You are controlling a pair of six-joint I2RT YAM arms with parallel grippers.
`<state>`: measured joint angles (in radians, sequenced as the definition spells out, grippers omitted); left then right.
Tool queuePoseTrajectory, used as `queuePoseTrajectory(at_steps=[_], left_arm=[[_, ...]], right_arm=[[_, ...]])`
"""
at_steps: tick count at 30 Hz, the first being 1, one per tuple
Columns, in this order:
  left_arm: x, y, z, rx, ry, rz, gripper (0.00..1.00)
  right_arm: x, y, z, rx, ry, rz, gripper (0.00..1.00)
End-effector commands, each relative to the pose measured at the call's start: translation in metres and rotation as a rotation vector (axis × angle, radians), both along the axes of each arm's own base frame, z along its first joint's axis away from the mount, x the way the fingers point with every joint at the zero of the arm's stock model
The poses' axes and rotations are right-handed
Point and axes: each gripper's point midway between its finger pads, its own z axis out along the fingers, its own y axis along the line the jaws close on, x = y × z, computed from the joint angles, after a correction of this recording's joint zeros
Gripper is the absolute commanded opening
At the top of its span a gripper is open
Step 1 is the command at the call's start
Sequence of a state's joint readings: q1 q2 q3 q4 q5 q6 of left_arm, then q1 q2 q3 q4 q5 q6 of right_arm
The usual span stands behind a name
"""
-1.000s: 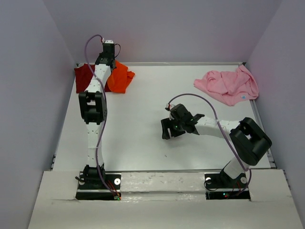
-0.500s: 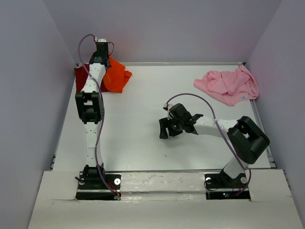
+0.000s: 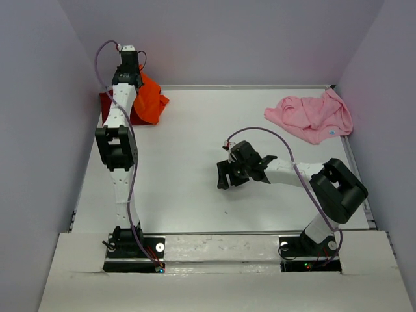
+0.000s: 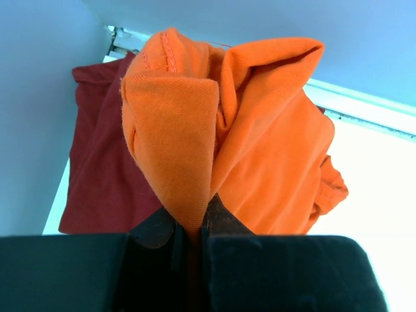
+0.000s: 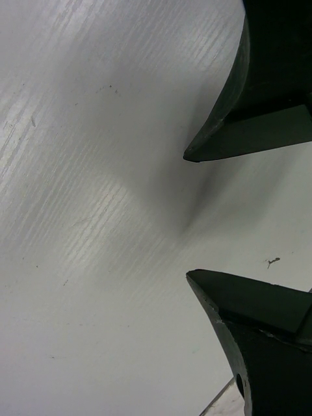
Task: Fold and stack the t-shirts
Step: Put the neatly folded tshirt into the corner of the board with the left arm
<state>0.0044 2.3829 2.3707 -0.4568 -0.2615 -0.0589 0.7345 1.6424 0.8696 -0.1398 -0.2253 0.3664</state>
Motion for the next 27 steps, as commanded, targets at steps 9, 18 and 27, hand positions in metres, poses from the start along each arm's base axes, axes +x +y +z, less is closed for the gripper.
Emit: queuePoseTrajectory(at_steps=[9,18,27], left_arm=[[-0.011,0.011,0.081,-0.024,-0.156,0.007,0.0],[-0.019,0.037,0.034,0.033,-0.05,0.125,0.0],[-0.027,0.077,-0.006,0.088,0.021,0.269,0.0]], right_arm=[[-0.011,-0.008,-0.024,-0.057,0.047,0.013,0.73],[-0.013,-0.008,-0.024,-0.054,0.046,0.02,0.73],[-0.013,-0.007,-0.026,-0.053,0.052,0.027,0.73]])
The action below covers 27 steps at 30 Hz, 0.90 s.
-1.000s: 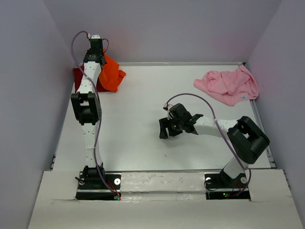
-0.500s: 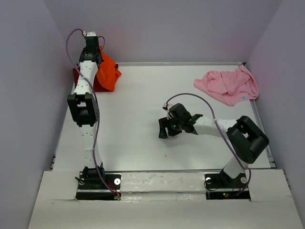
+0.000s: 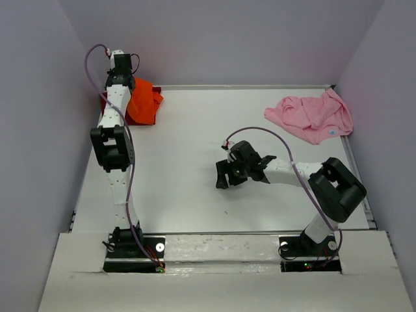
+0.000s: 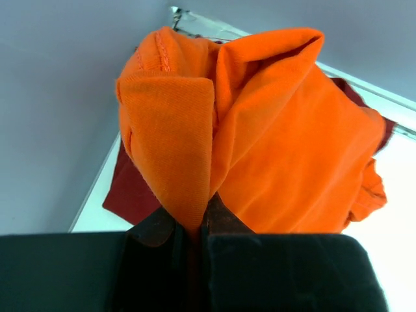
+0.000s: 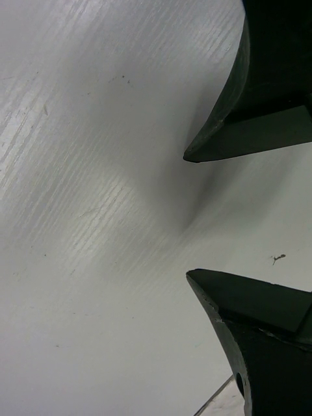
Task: Fold and stack the t-shirts
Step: Put the neatly folded tshirt into the corner of the board with the left arm
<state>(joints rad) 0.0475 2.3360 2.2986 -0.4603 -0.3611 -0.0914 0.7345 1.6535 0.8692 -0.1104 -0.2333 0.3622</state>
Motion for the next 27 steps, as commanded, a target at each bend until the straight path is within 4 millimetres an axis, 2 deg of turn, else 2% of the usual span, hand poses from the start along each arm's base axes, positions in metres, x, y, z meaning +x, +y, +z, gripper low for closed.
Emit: queuePoseTrajectory(at_steps=[1,3,7,8,9,10,11,12,13,14,15,18,21,22,24,25,26,27], left_arm=[[-0.008,0.039,-0.02,0.062,0.031,0.139,0.0],[-0.017,0.053,-0.04,0.094,0.073,0.205,0.0],[-0.029,0.07,-0.063,0.108,0.112,0.273,0.0],[-0.03,0.076,-0.066,0.115,0.114,0.288,0.01],[-0.03,0.08,-0.07,0.117,0.117,0.301,0.06],[-0.034,0.083,-0.073,0.115,0.13,0.315,0.13],[-0.035,0.086,-0.075,0.109,0.132,0.325,0.33],[-0.036,0.09,-0.075,0.107,0.131,0.339,0.45],[-0.037,0.092,-0.074,0.106,0.129,0.345,0.62],[-0.038,0.093,-0.072,0.106,0.126,0.351,0.82],[-0.038,0.093,-0.07,0.103,0.122,0.349,0.84],[-0.039,0.094,-0.059,0.101,0.103,0.357,0.91],[-0.038,0.093,-0.033,0.086,0.051,0.36,0.92],[-0.039,0.093,-0.016,0.081,0.019,0.358,0.92],[-0.039,0.088,0.004,0.064,-0.019,0.344,0.93],[-0.041,0.086,0.027,0.053,-0.062,0.333,0.93],[-0.042,0.081,0.038,0.041,-0.083,0.322,0.92],[-0.045,0.074,0.061,0.023,-0.126,0.29,0.93]], right_arm=[[-0.016,-0.011,-0.026,-0.068,0.064,0.02,0.73],[-0.017,-0.01,-0.026,-0.066,0.067,0.026,0.72],[-0.017,-0.01,-0.028,-0.066,0.07,0.029,0.72],[-0.017,-0.011,-0.029,-0.068,0.072,0.029,0.72],[-0.018,-0.011,-0.029,-0.07,0.073,0.03,0.72],[-0.018,-0.011,-0.03,-0.072,0.078,0.03,0.72],[-0.019,-0.01,-0.031,-0.067,0.083,0.036,0.71],[-0.019,-0.009,-0.032,-0.068,0.086,0.039,0.71],[-0.02,-0.009,-0.032,-0.066,0.089,0.04,0.71],[-0.02,-0.009,-0.032,-0.065,0.089,0.041,0.71],[-0.02,-0.009,-0.033,-0.067,0.09,0.04,0.71],[-0.019,-0.009,-0.032,-0.066,0.087,0.039,0.71],[-0.019,-0.01,-0.031,-0.067,0.083,0.036,0.72],[-0.019,-0.009,-0.03,-0.064,0.08,0.035,0.71],[-0.019,-0.009,-0.03,-0.064,0.08,0.035,0.72],[-0.019,-0.01,-0.03,-0.065,0.08,0.034,0.72],[-0.018,-0.009,-0.028,-0.06,0.074,0.034,0.72],[-0.017,-0.009,-0.026,-0.057,0.068,0.033,0.72]])
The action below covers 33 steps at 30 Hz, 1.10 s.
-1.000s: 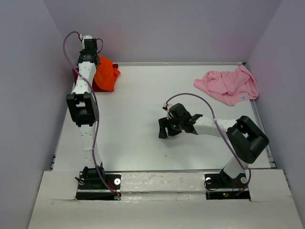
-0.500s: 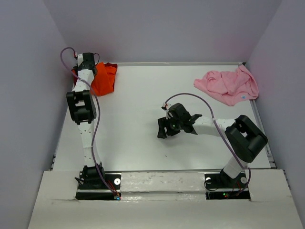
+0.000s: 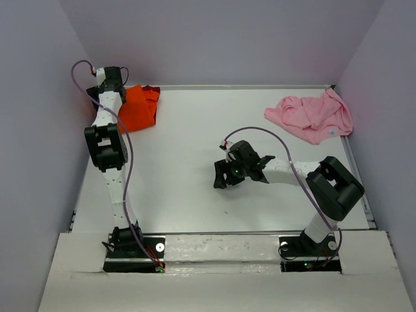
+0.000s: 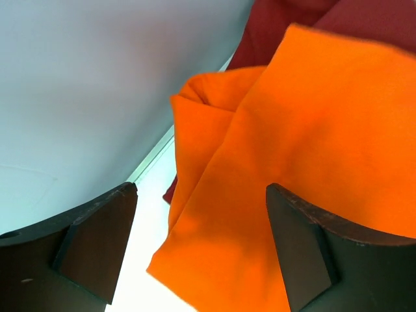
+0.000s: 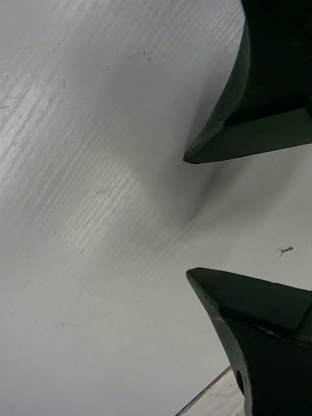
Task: Fold and stack the t-shirts
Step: Put the neatly folded tshirt into the corner of the board with the left arm
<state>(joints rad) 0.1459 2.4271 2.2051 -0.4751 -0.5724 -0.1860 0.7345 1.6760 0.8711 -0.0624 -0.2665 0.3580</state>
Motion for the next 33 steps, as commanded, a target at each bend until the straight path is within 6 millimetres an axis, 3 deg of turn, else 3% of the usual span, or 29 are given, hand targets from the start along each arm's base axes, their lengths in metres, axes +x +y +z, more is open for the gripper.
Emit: queuePoseTrajectory(at_steps=[1,6,7,9,10,14,16,18,19,20,21,22,24,25,31,33], left_arm=[[-0.005,-0.018,0.156,0.0,-0.309,-0.043,0.93],[-0.016,-0.073,0.221,-0.054,-0.439,-0.201,0.93],[-0.021,-0.098,0.241,-0.079,-0.489,-0.262,0.93],[-0.028,-0.121,0.257,-0.092,-0.519,-0.331,0.93],[-0.037,-0.16,0.271,-0.102,-0.546,-0.414,0.93],[-0.067,-0.234,0.289,-0.14,-0.588,-0.59,0.93],[-0.08,-0.266,0.283,-0.199,-0.589,-0.696,0.93],[-0.101,-0.294,0.26,-0.275,-0.582,-0.769,0.93],[-0.115,-0.306,0.264,-0.328,-0.607,-0.822,0.93],[-0.121,-0.312,0.231,-0.363,-0.58,-0.84,0.93],[-0.135,-0.319,0.232,-0.4,-0.615,-0.864,0.93],[-0.142,-0.321,0.198,-0.421,-0.586,-0.866,0.93],[-0.158,-0.334,0.176,-0.45,-0.562,-0.902,0.93],[-0.167,-0.335,0.155,-0.419,-0.516,-0.919,0.93],[-0.191,-0.376,0.123,-0.221,-0.3,-1.002,0.93],[-0.192,-0.377,0.116,-0.213,-0.285,-0.999,0.93]], right_arm=[[-0.02,-0.018,-0.026,-0.095,0.074,0.01,0.72],[-0.018,-0.018,-0.021,-0.088,0.055,0.004,0.72],[-0.018,-0.018,-0.021,-0.087,0.055,0.001,0.72],[-0.017,-0.018,-0.018,-0.082,0.048,-0.002,0.72],[-0.017,-0.019,-0.017,-0.081,0.045,-0.003,0.72],[-0.015,-0.019,-0.013,-0.077,0.03,-0.009,0.72],[-0.014,-0.019,-0.012,-0.077,0.026,-0.011,0.72],[-0.013,-0.02,-0.01,-0.077,0.019,-0.015,0.72],[-0.013,-0.02,-0.009,-0.078,0.018,-0.016,0.72],[-0.012,-0.02,-0.008,-0.076,0.012,-0.02,0.72],[-0.01,-0.02,-0.006,-0.078,0.004,-0.026,0.72],[-0.009,-0.02,-0.006,-0.08,0.001,-0.031,0.72],[-0.003,-0.021,0.0,-0.086,-0.024,-0.054,0.72],[-0.001,-0.021,0.003,-0.083,-0.031,-0.065,0.72],[0.032,-0.027,0.041,-0.092,-0.18,-0.171,0.73],[0.046,-0.03,0.05,-0.117,-0.232,-0.207,0.75]])
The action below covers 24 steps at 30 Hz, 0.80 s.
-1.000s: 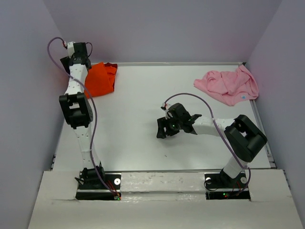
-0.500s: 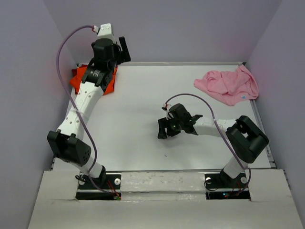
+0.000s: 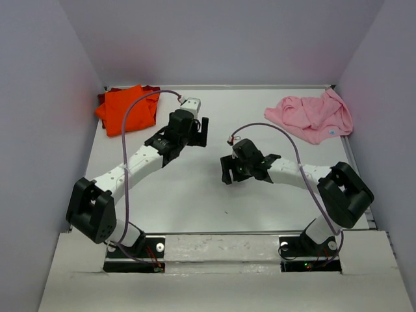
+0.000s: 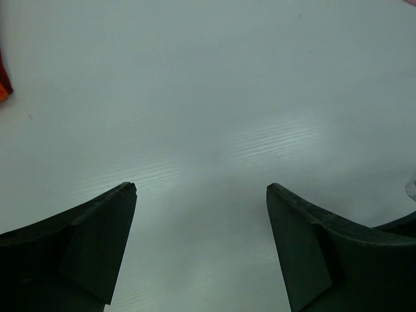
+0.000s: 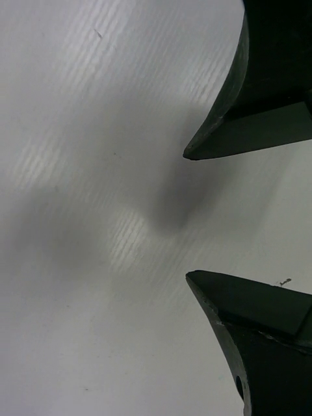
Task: Fold and stack the t-shirts
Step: Put the neatly folded tshirt into the corner of the board with the left arm
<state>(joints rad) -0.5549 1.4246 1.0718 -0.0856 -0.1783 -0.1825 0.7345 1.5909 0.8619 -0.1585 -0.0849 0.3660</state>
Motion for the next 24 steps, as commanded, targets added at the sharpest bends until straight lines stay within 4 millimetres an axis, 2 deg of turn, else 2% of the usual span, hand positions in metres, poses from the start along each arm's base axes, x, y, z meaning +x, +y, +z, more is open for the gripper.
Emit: queuePoseTrajectory(at_steps=[1,3,4,5,6,8,9,10,11,14,15,16,18,19,20,22,23,24], left_arm=[[0.009,0.0,0.026,0.053,-0.091,0.03,0.93],[0.008,-0.004,0.023,0.04,-0.093,0.018,0.93],[0.008,-0.01,0.023,0.035,-0.077,-0.004,0.93],[0.009,-0.011,0.025,0.034,-0.078,-0.006,0.93],[0.009,-0.011,0.024,0.039,-0.077,-0.012,0.93],[0.007,-0.012,0.022,0.041,-0.058,-0.01,0.93],[0.006,-0.014,0.022,0.038,-0.055,-0.025,0.93],[0.004,-0.017,0.024,0.036,-0.058,-0.044,0.93],[0.004,-0.016,0.026,0.038,-0.063,-0.038,0.93],[0.004,-0.001,0.04,0.05,-0.107,0.028,0.93],[0.004,0.003,0.042,0.05,-0.117,0.05,0.93],[0.002,0.006,0.043,0.042,-0.143,0.056,0.93],[-0.001,0.006,0.043,0.04,-0.165,0.061,0.94],[-0.002,0.005,0.035,0.05,-0.158,0.059,0.94],[-0.002,0.004,0.032,0.056,-0.15,0.058,0.94],[-0.002,-0.001,0.026,0.067,-0.135,0.049,0.94],[-0.002,-0.005,0.027,0.045,-0.134,0.038,0.94],[-0.003,-0.01,0.026,0.036,-0.126,0.017,0.94]], right_arm=[[0.045,0.003,0.05,-0.023,-0.185,-0.088,0.75],[0.065,-0.004,0.056,-0.053,-0.21,-0.131,0.75],[0.084,-0.009,0.062,-0.066,-0.228,-0.173,0.75],[0.089,-0.005,0.064,-0.062,-0.232,-0.175,0.76],[0.104,-0.015,0.067,-0.06,-0.235,-0.215,0.76],[0.131,-0.017,0.073,-0.039,-0.239,-0.258,0.76],[0.149,-0.029,0.076,-0.026,-0.235,-0.3,0.75],[0.16,-0.033,0.076,-0.019,-0.226,-0.317,0.76],[0.18,-0.03,0.082,-0.005,-0.239,-0.332,0.76],[0.217,-0.043,0.087,-0.037,-0.265,-0.364,0.76],[0.226,-0.041,0.074,-0.066,-0.255,-0.355,0.76],[0.245,-0.048,0.088,-0.091,-0.298,-0.38,0.76],[0.265,-0.06,0.085,-0.123,-0.304,-0.404,0.76],[0.276,-0.064,0.081,-0.132,-0.3,-0.412,0.76],[0.285,-0.081,0.077,-0.144,-0.293,-0.436,0.76],[0.295,-0.095,0.061,-0.143,-0.254,-0.443,0.76],[0.303,-0.117,0.057,-0.146,-0.237,-0.478,0.76],[0.304,-0.116,0.052,-0.147,-0.228,-0.482,0.76]])
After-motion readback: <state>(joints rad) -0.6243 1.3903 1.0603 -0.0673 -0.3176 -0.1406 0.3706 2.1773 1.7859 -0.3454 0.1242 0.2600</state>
